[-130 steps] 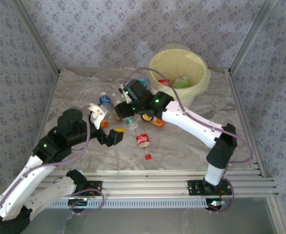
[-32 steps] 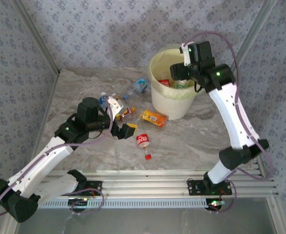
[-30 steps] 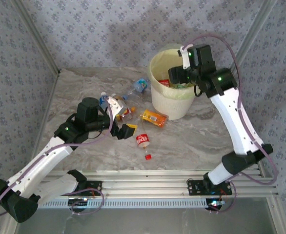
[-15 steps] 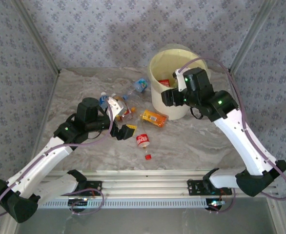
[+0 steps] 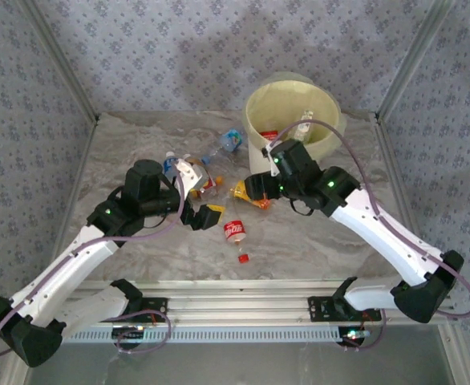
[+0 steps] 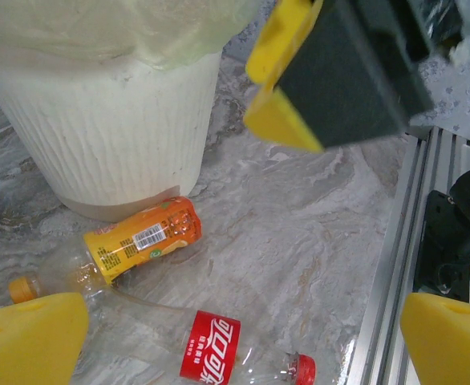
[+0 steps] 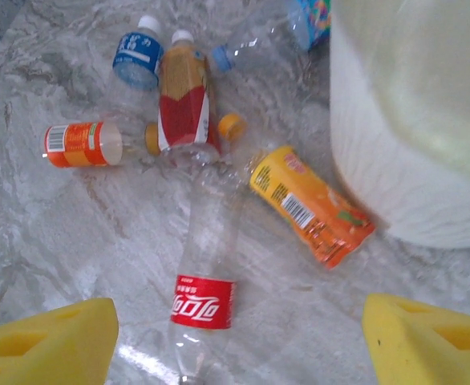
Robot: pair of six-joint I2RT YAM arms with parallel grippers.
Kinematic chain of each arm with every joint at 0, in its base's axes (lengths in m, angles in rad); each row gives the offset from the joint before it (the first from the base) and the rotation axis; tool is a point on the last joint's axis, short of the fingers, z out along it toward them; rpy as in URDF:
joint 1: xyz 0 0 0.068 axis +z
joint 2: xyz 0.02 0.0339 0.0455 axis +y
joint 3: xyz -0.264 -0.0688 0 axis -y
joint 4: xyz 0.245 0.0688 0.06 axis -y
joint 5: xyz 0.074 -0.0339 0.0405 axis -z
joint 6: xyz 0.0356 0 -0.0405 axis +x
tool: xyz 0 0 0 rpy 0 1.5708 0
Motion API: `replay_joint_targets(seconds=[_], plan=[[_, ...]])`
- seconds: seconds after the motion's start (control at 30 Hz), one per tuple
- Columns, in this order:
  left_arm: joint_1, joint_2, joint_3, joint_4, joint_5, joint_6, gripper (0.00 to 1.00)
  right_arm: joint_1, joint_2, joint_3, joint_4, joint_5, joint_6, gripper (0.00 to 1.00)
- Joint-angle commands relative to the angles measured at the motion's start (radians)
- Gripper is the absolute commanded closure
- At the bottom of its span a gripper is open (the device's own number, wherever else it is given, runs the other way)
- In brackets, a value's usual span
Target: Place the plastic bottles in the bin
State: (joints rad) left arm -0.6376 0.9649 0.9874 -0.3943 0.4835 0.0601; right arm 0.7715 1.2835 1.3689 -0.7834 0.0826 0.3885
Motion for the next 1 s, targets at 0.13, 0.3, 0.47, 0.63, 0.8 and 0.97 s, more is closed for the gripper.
replay_joint_targets(seconds=[0.13, 0.3, 0.47, 0.63, 0.8, 0.97], plan=[[-0.008, -0.022, 0.040, -0.030, 0.011, 0.035, 0.01, 0.084, 0.059, -0.108, 0.093, 0.029, 0.174, 0.15], [-0.008, -0.026, 0.040, -0.032, 0.007, 0.038, 0.00, 0.124, 0.128, -0.166, 0.155, 0.032, 0.233, 0.14], [-0.009, -0.026, 0.040, -0.030, 0.013, 0.034, 0.00, 0.136, 0.224, -0.203, 0.212, 0.036, 0.294, 0.10], [-0.008, -0.020, 0.039, -0.024, 0.026, 0.029, 0.00, 0.137, 0.324, -0.185, 0.250, 0.025, 0.293, 0.05], [-0.011, -0.013, 0.041, -0.025, 0.032, 0.026, 0.00, 0.138, 0.433, -0.124, 0.270, 0.008, 0.278, 0.02], [-0.013, -0.009, 0.040, -0.026, 0.031, 0.027, 0.00, 0.135, 0.522, -0.072, 0.275, 0.003, 0.265, 0.03]])
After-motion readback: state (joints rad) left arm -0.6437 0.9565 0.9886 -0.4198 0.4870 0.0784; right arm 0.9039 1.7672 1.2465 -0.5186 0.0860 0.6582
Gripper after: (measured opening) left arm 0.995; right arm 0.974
